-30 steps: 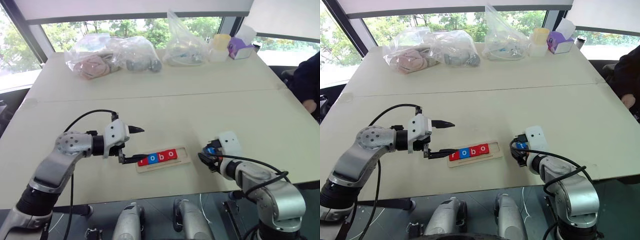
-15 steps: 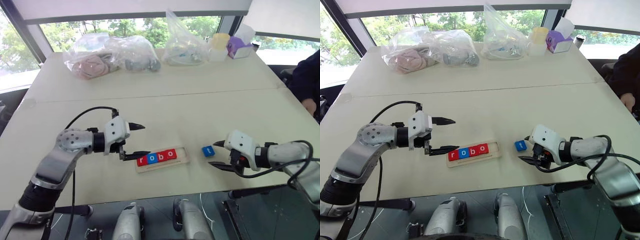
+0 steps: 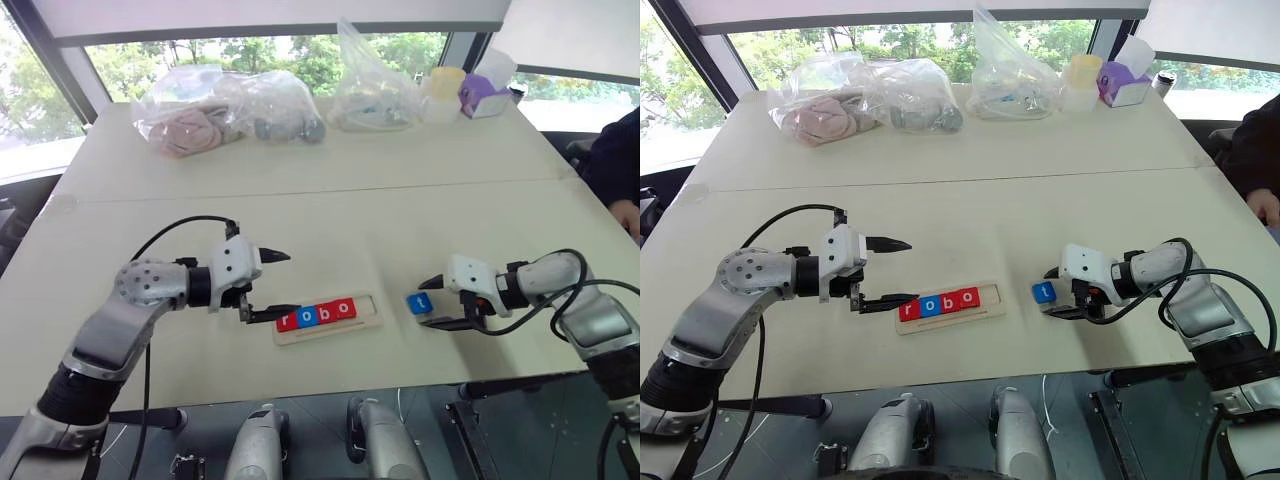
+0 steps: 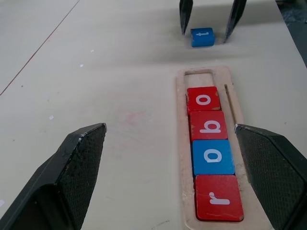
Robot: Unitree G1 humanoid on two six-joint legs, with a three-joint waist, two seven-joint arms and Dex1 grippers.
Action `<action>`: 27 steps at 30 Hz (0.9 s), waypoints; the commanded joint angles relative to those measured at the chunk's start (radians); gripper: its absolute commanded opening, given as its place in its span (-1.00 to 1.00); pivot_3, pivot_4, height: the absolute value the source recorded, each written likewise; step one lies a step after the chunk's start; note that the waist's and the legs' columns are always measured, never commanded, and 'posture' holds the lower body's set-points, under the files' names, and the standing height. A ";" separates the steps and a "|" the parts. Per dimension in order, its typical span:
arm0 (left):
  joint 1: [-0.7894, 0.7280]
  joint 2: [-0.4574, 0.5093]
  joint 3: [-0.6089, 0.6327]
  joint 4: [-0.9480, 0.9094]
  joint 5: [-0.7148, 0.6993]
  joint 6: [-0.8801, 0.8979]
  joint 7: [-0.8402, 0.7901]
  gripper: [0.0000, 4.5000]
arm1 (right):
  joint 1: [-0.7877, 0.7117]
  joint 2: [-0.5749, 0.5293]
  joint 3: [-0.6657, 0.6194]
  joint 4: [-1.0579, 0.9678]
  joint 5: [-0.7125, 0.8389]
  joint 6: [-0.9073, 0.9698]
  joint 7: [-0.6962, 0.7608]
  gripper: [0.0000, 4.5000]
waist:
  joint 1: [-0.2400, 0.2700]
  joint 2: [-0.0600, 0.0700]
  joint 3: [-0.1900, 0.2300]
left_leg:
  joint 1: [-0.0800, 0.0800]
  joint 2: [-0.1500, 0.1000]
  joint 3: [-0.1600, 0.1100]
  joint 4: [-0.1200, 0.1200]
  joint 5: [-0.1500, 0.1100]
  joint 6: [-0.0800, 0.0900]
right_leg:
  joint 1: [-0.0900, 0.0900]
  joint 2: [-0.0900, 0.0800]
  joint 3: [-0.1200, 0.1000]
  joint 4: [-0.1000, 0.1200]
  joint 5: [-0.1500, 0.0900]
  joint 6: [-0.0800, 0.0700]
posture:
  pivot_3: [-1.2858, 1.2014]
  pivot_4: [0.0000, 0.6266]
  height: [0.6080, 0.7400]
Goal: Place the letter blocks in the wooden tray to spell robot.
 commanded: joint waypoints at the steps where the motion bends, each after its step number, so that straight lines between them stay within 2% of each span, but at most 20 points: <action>1: 0.003 0.010 0.035 -0.037 -0.006 -0.004 0.010 1.00 | -0.025 0.009 -0.004 0.001 0.002 -0.018 0.021 0.58 | 0.000 0.000 0.000 | 0.000 0.000 0.000 0.000 0.000 0.000 | 0.000 0.000 0.000 0.000 0.000 0.000 | 0.03 -0.52 1.00; 3: 0.004 0.011 0.034 -0.038 -0.007 -0.005 0.011 1.00 | -0.036 0.019 0.000 0.011 -0.003 -0.022 0.021 0.58 | 0.000 0.000 0.000 | 0.000 0.000 0.000 0.000 0.000 0.000 | 0.000 0.000 0.000 0.000 0.000 0.000 | 0.03 -0.52 1.00; 5: -0.001 0.010 0.031 -0.034 -0.005 -0.005 0.013 1.00 | -0.050 0.027 0.008 0.023 -0.014 -0.040 0.022 0.34 | -0.001 0.000 0.000 | 0.000 0.000 0.000 0.000 0.000 0.000 | 0.000 0.000 0.000 0.000 0.000 0.000 | 0.03 -0.52 1.00; 9: -0.003 0.009 0.030 -0.034 -0.007 -0.004 0.014 1.00 | -0.072 0.039 0.007 -0.002 -0.004 -0.023 0.028 -0.49 | -0.001 0.000 0.000 | 0.000 0.000 0.001 0.000 0.000 0.000 | 0.000 0.000 0.000 0.001 0.000 0.000 | 0.03 -0.52 1.00; 14: -0.007 0.005 0.027 -0.032 -0.007 -0.004 0.015 1.00 | -0.105 0.032 0.013 -0.037 -0.008 0.004 0.045 -0.50 | -0.001 0.000 0.000 | 0.001 0.000 0.001 0.000 0.000 0.000 | 0.000 0.000 0.000 0.001 0.000 0.000 | 0.03 -0.52 1.00; 21: -0.013 0.002 0.025 -0.026 -0.005 -0.005 0.017 1.00 | -0.180 0.099 0.059 -0.199 0.047 0.146 0.080 -0.50 | -0.003 0.000 0.000 | 0.001 0.001 0.000 0.000 0.000 0.000 | 0.000 0.000 0.000 0.002 0.000 0.000 | 0.03 -0.52 1.00; 27: -0.005 0.005 0.031 -0.039 -0.007 0.001 0.024 1.00 | -0.203 0.151 0.135 -0.186 -0.003 0.129 0.081 -0.50 | 0.004 0.000 0.000 | 0.001 0.000 0.001 0.001 0.000 0.000 | 0.000 0.000 0.000 0.001 0.000 0.000 | 0.03 -0.52 1.00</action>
